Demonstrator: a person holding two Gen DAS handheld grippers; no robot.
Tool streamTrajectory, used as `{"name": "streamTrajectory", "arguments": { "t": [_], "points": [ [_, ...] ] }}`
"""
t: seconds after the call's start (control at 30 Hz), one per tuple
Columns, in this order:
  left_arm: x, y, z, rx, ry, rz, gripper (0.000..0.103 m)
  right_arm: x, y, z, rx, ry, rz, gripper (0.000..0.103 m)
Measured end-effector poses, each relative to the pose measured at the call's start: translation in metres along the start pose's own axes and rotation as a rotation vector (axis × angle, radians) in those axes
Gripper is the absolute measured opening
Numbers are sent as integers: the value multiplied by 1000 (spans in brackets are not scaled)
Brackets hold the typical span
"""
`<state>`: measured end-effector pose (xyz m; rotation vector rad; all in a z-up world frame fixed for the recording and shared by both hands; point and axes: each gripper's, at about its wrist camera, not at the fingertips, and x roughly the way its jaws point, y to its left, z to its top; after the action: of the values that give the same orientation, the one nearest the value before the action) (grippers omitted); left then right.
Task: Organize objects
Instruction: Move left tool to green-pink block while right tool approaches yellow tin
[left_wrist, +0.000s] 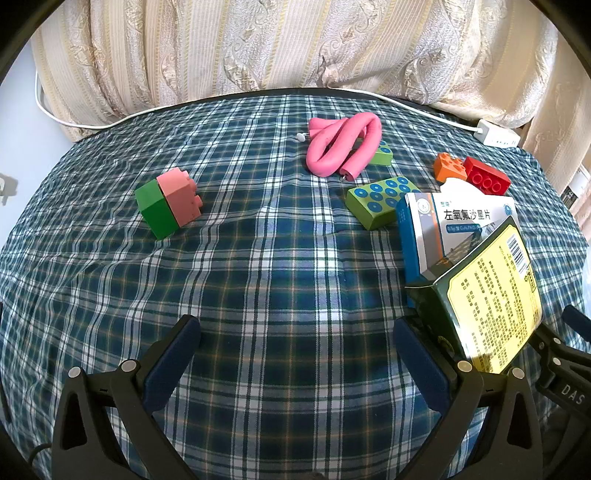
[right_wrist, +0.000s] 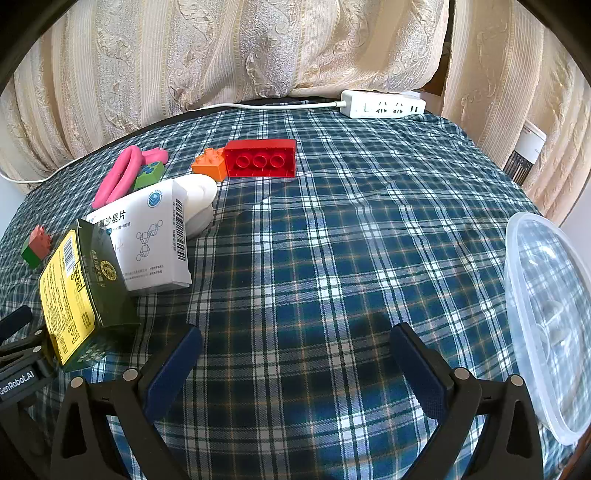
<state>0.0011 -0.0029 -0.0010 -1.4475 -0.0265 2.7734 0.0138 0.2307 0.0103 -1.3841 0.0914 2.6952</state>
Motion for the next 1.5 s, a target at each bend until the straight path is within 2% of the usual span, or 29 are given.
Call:
{"name": "streamTrajectory", "arguments": {
  "t": [0.7,1.07,1.2,1.5],
  "points": [
    [-3,-11,-3,30,-2,-26,103,-2,-2,1,-56,19,45,103],
    [-8,-10,-10,110,13,-83,103,-23,4,-11,-35,-22,122,103],
    [-11,4,-11,83,16,-75,103,-33,10,-10,-48,-48,153,103],
    [-17,57,10,-30,-34,24,103,-43,29,-7,-94,-73,218,103]
  ]
}}
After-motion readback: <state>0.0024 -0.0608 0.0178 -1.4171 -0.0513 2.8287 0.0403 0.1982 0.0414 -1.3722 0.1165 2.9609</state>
